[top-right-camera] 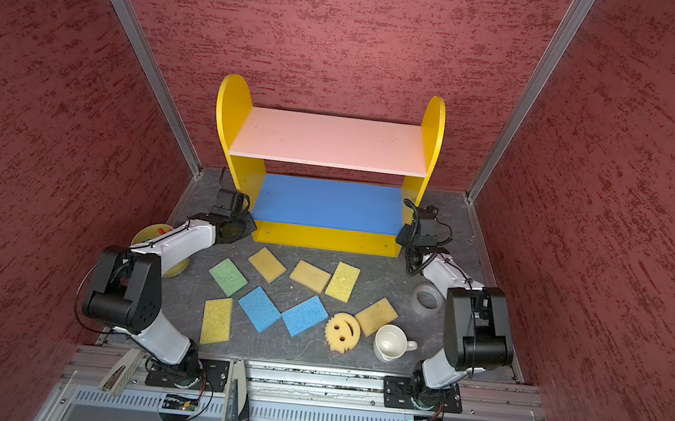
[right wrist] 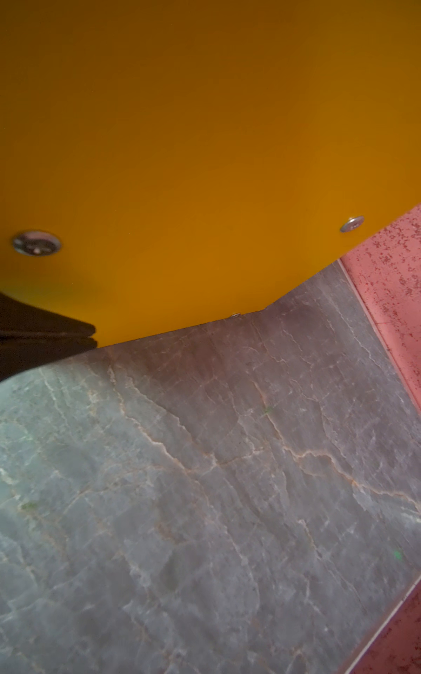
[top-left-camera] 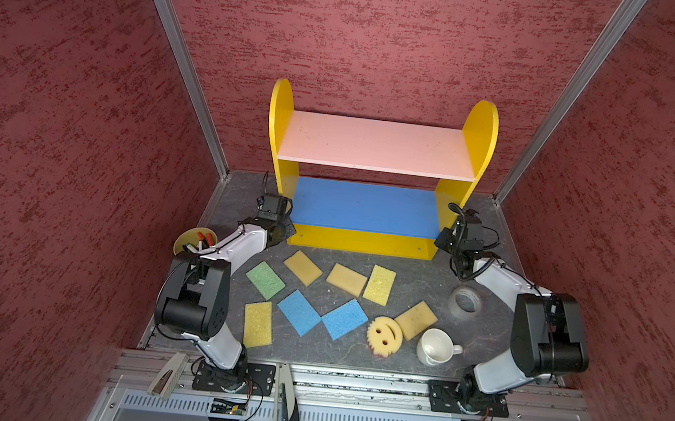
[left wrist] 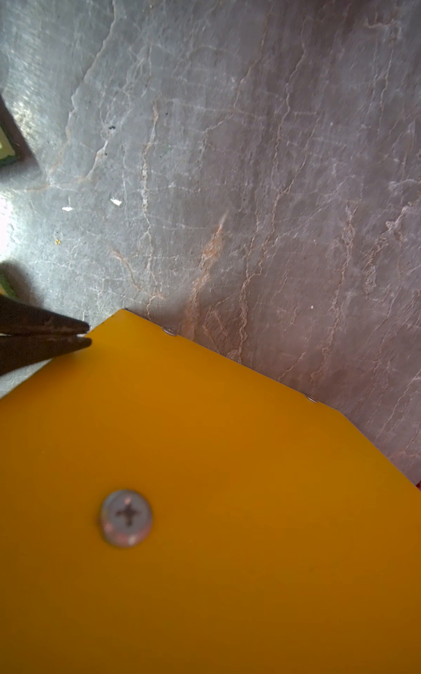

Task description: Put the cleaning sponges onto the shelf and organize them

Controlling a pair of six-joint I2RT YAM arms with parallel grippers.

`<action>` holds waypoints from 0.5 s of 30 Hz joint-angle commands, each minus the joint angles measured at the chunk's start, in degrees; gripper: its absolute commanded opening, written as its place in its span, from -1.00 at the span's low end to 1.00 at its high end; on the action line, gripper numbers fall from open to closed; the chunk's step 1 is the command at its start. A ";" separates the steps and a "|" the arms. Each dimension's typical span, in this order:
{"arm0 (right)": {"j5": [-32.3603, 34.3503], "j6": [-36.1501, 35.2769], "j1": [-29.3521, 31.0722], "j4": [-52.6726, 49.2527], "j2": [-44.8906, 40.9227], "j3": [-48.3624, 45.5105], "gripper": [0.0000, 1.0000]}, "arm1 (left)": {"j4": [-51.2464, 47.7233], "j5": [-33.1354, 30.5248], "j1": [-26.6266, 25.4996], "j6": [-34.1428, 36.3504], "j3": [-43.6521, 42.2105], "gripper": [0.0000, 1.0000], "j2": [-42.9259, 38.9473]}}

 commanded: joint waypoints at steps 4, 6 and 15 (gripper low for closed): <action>-2.29 0.25 -1.57 2.35 3.29 4.87 -1.00 | 4.06 0.71 -0.74 -0.03 3.77 -1.00 3.12; -2.76 0.30 -1.53 2.51 4.04 5.39 -1.00 | 4.23 0.61 -0.69 0.35 4.66 -1.00 3.86; -5.14 1.15 -1.52 2.23 4.32 6.91 -1.00 | 4.01 1.41 -1.18 0.14 5.78 -1.00 5.00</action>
